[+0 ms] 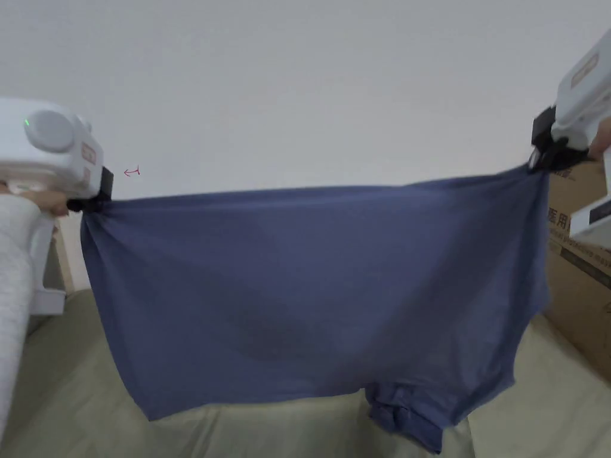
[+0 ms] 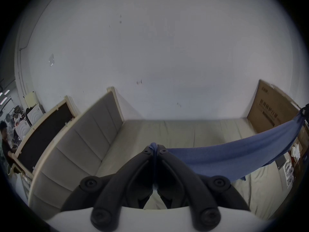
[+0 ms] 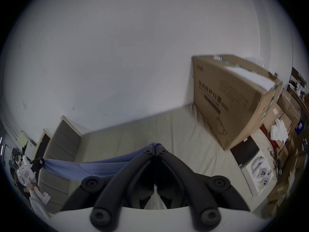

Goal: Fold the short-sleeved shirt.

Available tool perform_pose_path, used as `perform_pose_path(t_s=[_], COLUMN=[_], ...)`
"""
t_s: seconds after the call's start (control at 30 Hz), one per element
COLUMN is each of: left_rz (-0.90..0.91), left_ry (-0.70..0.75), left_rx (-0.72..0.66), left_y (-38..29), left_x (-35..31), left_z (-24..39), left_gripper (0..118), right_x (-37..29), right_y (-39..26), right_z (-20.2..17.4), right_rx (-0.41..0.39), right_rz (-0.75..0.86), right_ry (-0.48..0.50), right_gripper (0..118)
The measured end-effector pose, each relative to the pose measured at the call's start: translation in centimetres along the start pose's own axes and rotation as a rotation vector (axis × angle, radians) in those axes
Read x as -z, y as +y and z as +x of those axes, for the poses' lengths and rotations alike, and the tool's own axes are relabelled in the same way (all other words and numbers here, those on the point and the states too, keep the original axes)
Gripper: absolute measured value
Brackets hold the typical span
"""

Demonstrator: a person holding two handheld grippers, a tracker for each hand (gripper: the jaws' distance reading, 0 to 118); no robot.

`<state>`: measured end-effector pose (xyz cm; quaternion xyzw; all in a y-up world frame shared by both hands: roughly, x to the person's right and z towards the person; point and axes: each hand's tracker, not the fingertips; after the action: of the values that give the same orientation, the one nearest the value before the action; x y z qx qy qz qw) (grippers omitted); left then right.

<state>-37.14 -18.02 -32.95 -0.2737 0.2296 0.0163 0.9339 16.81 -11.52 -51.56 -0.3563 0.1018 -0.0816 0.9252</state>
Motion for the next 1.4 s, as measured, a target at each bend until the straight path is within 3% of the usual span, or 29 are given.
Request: perform_pose_path(t_s=[0.2,0.33,0.57,0.77,0.83,0.97,1.4], left_rz=[-0.205,-0.319,-0.414,-0.379,-0.333,-0.316,-0.352], left_ry=[0.046,0.061,0.043,-0.006,-0.012,-0.03,-0.041], left_rx=[0.072,0.037,0.013,-0.082,-0.056,0.015,0.079], left_y=[-10.2,-17.5,-26.2,-29.4,-31.0,-35.7,-49.8], left_x=[11.0,16.7,19.1,13.5,10.2,3.4,-13.4], left_z=[3.5,4.5,3.2,1.0,0.6,-0.7,-5.4], left_gripper=[1,1,1,1,1,1,1], right_x=[13.8,21.8,26.3,20.9,19.0,12.7,-2.6], right_y=[-7.3,-13.8,-22.5,-27.6,-29.6,-35.1,-53.7], right_z=[2.4,5.0,8.2,10.1,11.5,13.7,17.8], right_rx=[0.017,0.055,0.077,0.057,0.017,0.053,0.016], right_rz=[-0.225,-0.363,-0.505,-0.479,-0.473,-0.469,-0.565], right_ry=[-0.085,-0.122,-0.151,-0.08,-0.063,-0.045,-0.017], right_gripper=[0,0,0,0,0,0,0])
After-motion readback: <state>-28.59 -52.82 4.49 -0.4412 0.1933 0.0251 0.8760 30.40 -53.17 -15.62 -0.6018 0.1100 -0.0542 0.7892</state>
